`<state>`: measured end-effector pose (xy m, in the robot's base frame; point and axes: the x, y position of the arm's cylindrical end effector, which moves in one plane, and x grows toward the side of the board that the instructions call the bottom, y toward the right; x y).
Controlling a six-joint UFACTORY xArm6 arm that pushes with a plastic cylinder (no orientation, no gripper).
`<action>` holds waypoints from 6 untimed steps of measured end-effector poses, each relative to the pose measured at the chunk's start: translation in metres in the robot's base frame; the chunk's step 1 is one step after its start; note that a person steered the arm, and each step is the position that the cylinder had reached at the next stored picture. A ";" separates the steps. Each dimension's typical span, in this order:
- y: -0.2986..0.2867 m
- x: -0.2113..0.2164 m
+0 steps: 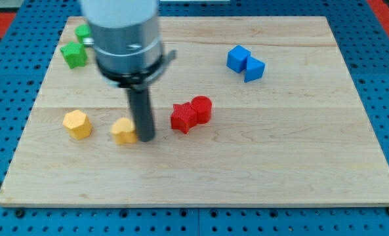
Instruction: Push the green star into green circle
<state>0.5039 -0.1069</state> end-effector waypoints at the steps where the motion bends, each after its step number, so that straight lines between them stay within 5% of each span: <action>1: -0.044 -0.008; 2: -0.029 -0.054; 3: -0.107 -0.104; 5: -0.155 -0.168; 6: -0.124 -0.178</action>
